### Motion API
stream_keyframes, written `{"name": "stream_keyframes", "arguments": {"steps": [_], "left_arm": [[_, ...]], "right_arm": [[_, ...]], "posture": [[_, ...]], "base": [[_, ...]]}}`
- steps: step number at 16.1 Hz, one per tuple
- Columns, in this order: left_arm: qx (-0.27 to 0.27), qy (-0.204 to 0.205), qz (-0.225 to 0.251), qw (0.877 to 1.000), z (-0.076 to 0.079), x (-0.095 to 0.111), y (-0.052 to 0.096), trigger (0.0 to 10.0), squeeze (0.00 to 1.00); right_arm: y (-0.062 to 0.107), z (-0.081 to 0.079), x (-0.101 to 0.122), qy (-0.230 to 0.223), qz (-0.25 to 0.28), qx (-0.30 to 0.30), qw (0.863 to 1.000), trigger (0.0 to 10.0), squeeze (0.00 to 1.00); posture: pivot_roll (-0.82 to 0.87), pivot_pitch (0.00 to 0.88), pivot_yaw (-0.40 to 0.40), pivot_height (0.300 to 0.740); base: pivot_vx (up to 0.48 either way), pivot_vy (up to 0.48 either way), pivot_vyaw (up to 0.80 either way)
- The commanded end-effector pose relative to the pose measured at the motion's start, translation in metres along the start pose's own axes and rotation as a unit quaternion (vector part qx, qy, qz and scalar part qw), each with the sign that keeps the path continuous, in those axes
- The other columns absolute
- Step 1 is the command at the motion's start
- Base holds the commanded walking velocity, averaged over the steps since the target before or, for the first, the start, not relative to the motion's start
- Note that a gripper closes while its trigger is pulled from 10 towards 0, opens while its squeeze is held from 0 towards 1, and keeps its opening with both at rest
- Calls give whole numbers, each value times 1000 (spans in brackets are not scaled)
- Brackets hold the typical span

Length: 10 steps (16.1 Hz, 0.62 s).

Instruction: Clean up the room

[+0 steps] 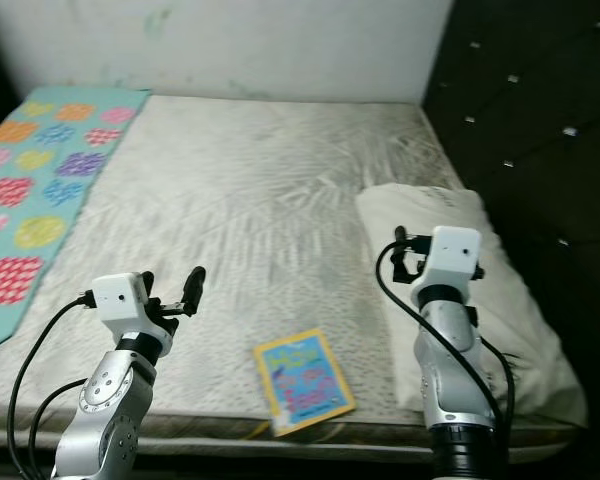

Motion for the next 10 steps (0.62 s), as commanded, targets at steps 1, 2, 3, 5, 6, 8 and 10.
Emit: {"name": "stream_keyframes", "arguments": {"steps": [1,2,3,5,6,8,10], "left_arm": [[5,-1,0,1000,-2,1,1,10000,0],[5,-1,-1,1000,-2,1,1,10000,0],[6,-2,-2,1000,-2,0,2,10000,0],[7,-3,-4,1000,-2,0,2,10000,0],[8,-3,-3,1000,-2,0,2,10000,0],[9,-4,-4,1000,-3,0,2,10000,0],[9,-5,-5,1000,-3,-1,2,10000,0]], "right_arm": [[-1,-4,1,2,2,2,1000,10000,0],[-1,-4,1,2,2,2,1000,10000,0],[-1,-4,2,3,2,2,1000,10000,0],[-1,-4,2,3,3,3,1000,10000,0],[-1,-4,2,3,3,3,1000,10000,0],[-2,-4,2,4,4,2,1000,10000,0],[-2,-4,2,5,4,2,1000,10000,0]], "posture": [[-65,0,15,740],[-65,0,15,740],[-64,0,14,740],[-64,0,13,740],[-64,0,13,740],[-63,0,12,740],[-63,0,11,740]], "base": [[0,356,0],[0,360,0],[0,364,0],[0,394,0],[0,390,0],[0,371,0],[0,360,0]]}}
Point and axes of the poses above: a point about 5 cm out from each wrist's last joint towards the gripper, its own y axis pointing back from the gripper into the wrist, its own x axis along the axis of the wrist's last joint, z = x × y, the point moved 2 cm from there along -y, pointing out of the wrist towards the gripper, and after that the axes turned 6 degrees about -y, right-handed, at the moved point
